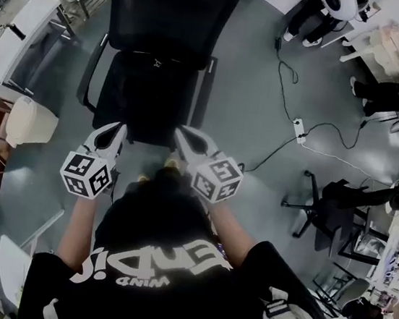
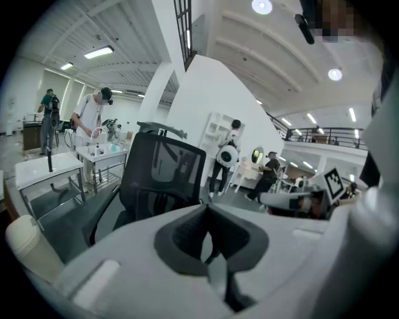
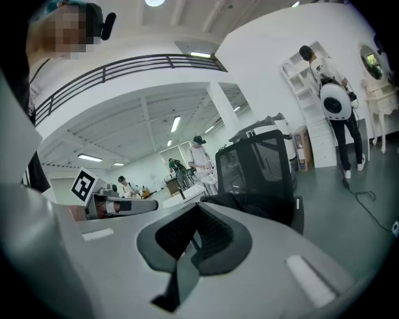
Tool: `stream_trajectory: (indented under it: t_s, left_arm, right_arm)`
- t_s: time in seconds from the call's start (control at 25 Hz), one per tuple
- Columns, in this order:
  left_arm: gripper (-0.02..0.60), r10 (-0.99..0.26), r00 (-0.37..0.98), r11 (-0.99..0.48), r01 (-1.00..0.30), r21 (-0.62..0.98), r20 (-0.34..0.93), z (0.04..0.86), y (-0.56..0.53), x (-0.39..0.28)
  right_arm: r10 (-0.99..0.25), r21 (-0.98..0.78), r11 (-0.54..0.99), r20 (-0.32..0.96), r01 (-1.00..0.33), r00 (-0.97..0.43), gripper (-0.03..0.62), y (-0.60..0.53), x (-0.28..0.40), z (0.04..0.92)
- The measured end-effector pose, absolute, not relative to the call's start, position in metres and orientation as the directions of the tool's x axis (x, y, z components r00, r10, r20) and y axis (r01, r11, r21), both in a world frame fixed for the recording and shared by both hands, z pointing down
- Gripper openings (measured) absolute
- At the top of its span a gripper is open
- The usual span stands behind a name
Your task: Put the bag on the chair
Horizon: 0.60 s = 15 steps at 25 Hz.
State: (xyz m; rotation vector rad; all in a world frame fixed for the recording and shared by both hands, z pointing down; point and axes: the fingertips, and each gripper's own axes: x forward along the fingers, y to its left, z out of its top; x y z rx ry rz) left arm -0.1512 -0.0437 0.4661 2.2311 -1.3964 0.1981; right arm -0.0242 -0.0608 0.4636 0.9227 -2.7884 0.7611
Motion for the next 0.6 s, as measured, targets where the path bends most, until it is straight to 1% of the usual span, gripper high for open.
stream_trajectory:
  t_s: [0.24, 0.44, 0.6]
  left_arm:
    - [0.002, -0.812, 0.468, -0.369, -0.874, 0.316, 0.349, 0.452, -0.002, -0.15]
    - [0.002, -0.834, 0.445, -0.367, -0.889, 0.274, 0.326, 0.443, 0.02, -0.139]
    - [0.002, -0.858, 0.421, -0.357, -0.901, 0.247, 0.296, 0.437, 0.035, -0.129]
  right_arm:
    - [-0.561, -0.361, 0.698, 0.262, -0.619, -0.785, 0.0, -0.02, -0.017, 0.454]
    - [-0.593, -0.338, 0.693, 0.234, -0.636, -0.77, 0.002, -0.001, 0.005, 0.445]
    - [-0.594, -0.298, 0.715, 0.219, -0.633, -0.774, 0.002, 0.013, 0.017, 0.444]
